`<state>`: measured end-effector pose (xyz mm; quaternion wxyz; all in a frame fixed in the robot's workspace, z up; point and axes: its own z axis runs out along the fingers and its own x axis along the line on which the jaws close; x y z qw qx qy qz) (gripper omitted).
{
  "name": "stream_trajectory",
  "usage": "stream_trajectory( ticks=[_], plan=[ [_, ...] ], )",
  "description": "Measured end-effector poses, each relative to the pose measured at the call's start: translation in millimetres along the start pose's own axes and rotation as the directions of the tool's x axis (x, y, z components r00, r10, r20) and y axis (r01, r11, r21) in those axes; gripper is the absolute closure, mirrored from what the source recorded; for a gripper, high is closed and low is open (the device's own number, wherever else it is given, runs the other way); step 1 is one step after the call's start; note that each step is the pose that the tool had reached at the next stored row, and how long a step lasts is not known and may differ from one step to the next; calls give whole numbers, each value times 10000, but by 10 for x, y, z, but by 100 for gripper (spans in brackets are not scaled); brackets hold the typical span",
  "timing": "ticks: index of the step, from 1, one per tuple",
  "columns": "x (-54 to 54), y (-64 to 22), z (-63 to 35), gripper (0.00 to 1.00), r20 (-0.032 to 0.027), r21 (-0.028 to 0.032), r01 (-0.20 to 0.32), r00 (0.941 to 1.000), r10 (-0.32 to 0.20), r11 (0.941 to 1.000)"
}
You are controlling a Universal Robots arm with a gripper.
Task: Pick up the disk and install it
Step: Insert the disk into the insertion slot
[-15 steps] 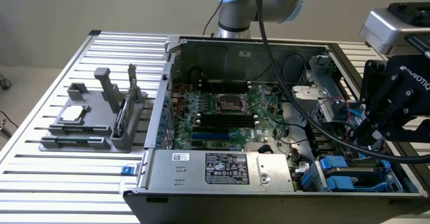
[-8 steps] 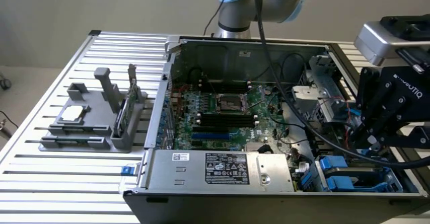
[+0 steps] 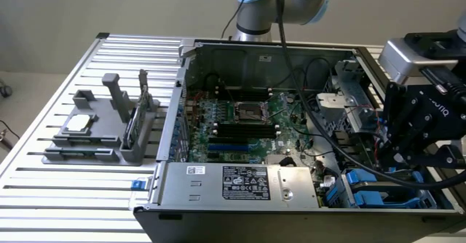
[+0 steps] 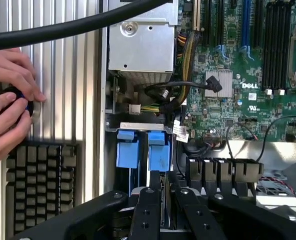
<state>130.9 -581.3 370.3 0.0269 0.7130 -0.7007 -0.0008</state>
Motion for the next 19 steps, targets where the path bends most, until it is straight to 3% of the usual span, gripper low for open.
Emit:
stream_trajectory(
  ticks=[11,19],
  plan=[
    [-24,-139,194,80,-96,1,-4,10000,4,10000],
    [-30,-179,337,80,-161,1,-7,9999,7,10000]
  ],
)
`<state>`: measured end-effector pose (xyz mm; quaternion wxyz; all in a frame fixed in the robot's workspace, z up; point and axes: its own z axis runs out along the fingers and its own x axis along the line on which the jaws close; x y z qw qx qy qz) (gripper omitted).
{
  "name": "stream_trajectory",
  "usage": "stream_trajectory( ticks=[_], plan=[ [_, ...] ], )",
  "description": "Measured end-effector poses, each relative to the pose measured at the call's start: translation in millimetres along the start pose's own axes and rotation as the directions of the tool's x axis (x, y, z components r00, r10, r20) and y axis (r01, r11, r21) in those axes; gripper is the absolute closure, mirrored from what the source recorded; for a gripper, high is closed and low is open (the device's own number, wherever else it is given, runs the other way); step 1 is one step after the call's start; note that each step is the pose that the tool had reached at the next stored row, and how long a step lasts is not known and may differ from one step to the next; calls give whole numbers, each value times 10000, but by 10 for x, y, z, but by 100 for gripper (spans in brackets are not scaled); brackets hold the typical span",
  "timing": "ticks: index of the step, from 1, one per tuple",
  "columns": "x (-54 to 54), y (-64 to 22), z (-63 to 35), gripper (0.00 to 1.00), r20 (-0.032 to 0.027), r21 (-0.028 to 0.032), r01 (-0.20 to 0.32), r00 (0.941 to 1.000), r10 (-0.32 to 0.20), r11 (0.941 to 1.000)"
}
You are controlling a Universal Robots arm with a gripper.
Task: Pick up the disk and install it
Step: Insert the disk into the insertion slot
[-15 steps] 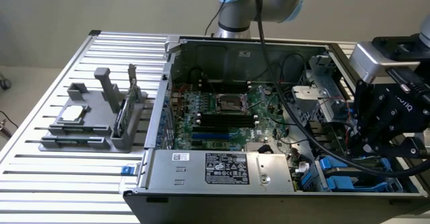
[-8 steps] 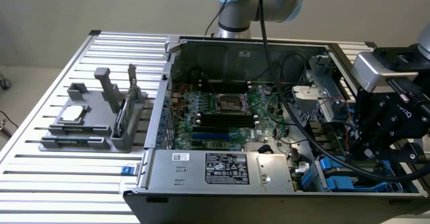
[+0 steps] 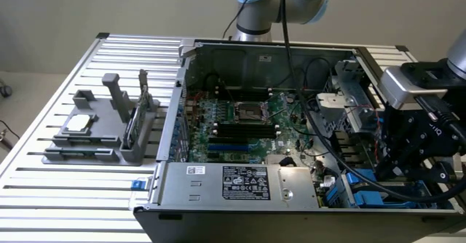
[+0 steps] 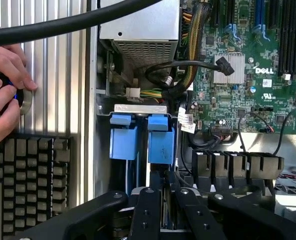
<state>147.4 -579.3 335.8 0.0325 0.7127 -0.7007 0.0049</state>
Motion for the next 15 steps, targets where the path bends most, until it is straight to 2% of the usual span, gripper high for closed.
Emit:
stream_trajectory(
  ticks=[3,9,15],
  plan=[
    [-2,-3,41,80,-21,0,0,10000,0,10000],
    [-3,-4,59,80,-56,-1,-1,10000,1,10000],
    [-6,-7,103,80,-141,1,-5,9999,5,10000]
  ],
)
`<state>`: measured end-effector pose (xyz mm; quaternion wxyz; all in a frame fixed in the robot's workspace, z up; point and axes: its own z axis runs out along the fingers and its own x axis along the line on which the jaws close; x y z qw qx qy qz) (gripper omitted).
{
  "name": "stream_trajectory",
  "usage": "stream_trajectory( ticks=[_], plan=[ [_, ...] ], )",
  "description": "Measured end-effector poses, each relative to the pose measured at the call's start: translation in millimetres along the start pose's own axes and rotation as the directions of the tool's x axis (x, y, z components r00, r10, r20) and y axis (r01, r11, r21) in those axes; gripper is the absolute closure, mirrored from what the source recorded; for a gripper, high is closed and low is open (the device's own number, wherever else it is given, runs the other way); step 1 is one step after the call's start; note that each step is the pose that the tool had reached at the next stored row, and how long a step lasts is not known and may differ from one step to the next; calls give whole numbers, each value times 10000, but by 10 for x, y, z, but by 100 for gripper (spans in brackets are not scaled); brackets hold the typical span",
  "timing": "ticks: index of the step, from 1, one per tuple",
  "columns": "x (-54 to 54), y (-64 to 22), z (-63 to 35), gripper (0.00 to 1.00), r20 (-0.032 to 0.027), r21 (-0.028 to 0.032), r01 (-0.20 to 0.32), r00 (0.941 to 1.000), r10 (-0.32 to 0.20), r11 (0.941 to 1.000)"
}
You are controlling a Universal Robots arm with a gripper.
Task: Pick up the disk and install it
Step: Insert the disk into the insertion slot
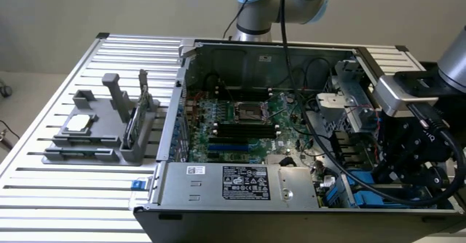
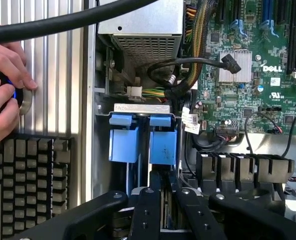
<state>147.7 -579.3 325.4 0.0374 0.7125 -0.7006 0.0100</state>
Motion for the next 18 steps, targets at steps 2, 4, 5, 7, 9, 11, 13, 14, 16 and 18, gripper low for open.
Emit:
stream_trajectory(
  ticks=[2,4,5,7,9,11,13,14,16,18],
  plan=[
    [2,1,-34,80,26,-5,1,10000,-1,10000],
    [9,6,-136,80,3,-7,-1,10000,1,10000],
    [12,7,-178,80,7,-8,0,10000,0,10000],
    [18,11,-270,80,3,-8,1,10000,-1,10000],
    [24,14,-359,80,5,-8,2,10000,-2,10000],
    [30,20,-453,80,4,-7,1,10000,-1,10000],
    [36,25,-542,80,5,-8,1,10000,-1,10000],
    [39,27,-587,80,5,-8,1,10000,-1,10000],
    [45,33,-674,80,4,-8,0,10000,0,10000],
    [48,35,-714,80,4,-8,1,10000,-1,10000]
  ],
)
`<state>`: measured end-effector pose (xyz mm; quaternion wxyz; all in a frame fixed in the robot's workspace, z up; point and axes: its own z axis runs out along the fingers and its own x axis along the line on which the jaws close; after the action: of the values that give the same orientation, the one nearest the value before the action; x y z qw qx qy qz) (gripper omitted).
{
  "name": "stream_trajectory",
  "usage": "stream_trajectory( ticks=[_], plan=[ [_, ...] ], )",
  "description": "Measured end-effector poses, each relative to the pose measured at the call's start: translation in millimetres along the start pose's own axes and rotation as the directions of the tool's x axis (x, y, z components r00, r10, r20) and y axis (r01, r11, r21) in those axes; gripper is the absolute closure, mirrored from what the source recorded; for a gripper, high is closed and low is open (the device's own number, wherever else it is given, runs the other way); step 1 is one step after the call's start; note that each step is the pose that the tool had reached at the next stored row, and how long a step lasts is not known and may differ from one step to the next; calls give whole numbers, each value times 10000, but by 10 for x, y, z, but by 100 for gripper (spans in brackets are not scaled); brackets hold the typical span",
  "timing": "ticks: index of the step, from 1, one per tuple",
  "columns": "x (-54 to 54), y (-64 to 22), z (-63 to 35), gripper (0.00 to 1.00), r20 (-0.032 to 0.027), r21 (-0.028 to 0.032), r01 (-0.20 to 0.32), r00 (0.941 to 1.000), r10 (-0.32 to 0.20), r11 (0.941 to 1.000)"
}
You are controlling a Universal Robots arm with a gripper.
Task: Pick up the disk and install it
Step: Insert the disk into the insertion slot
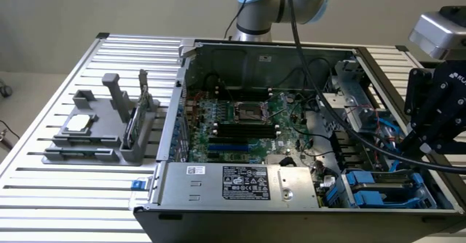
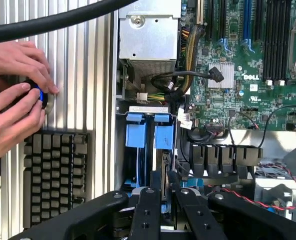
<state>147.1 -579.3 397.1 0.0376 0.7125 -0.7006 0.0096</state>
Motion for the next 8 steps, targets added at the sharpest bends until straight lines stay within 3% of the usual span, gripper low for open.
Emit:
stream_trajectory(
  ticks=[8],
  plan=[
    [0,0,0,80,5,0,0,10000,0,10000]
  ],
)
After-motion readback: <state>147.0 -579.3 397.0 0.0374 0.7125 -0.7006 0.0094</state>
